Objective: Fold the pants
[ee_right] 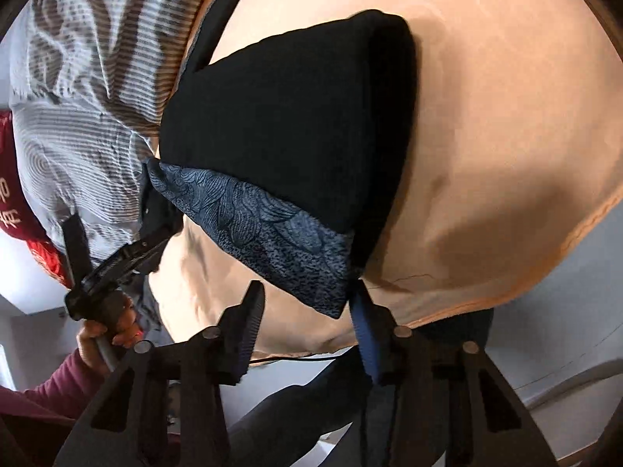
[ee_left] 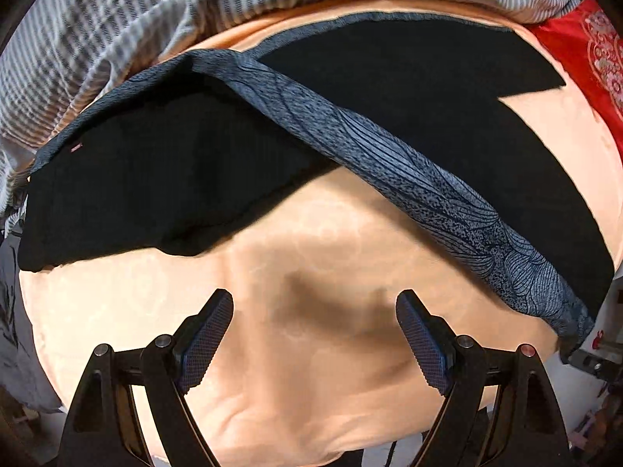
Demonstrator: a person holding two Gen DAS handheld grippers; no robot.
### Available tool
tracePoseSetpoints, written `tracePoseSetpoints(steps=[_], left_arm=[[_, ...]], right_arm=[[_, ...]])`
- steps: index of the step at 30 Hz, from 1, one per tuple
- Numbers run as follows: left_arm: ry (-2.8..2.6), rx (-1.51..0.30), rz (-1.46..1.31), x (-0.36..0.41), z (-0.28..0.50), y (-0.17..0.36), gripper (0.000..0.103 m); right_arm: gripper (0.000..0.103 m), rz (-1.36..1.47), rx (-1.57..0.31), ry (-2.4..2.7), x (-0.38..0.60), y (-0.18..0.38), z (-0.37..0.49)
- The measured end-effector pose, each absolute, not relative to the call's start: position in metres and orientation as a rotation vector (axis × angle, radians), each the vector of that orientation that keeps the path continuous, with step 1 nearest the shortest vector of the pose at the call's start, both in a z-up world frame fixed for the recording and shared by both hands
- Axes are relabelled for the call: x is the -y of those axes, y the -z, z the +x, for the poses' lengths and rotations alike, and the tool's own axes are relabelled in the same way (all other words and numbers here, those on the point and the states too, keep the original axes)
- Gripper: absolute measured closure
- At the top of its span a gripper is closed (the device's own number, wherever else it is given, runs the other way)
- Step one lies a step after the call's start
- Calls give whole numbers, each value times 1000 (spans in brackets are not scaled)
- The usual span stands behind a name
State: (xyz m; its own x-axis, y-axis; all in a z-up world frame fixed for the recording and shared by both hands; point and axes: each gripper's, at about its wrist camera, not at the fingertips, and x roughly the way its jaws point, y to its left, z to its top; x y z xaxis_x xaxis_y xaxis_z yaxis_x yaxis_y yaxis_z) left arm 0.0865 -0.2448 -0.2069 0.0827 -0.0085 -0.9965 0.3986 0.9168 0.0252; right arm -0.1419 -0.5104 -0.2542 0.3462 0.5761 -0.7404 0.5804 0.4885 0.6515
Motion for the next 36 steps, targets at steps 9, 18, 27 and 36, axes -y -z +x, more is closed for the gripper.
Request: tracePoseSetpoints(steps=[9,18,27,36], left_arm=[[324,-1484,330,257,82,212,16],[307,-1482,315,265,88,210,16],[249,-1505,240,268,115,203,16],[177,-1437,143,305,187,186,16]], right_arm=[[60,1202,-1213,-54,515,239,-141],[100,1248,-1323,-82,515,247,-118],[100,1196,-1049,-235,585,135,-11],[100,1050,-1071,-176,679,135,149]])
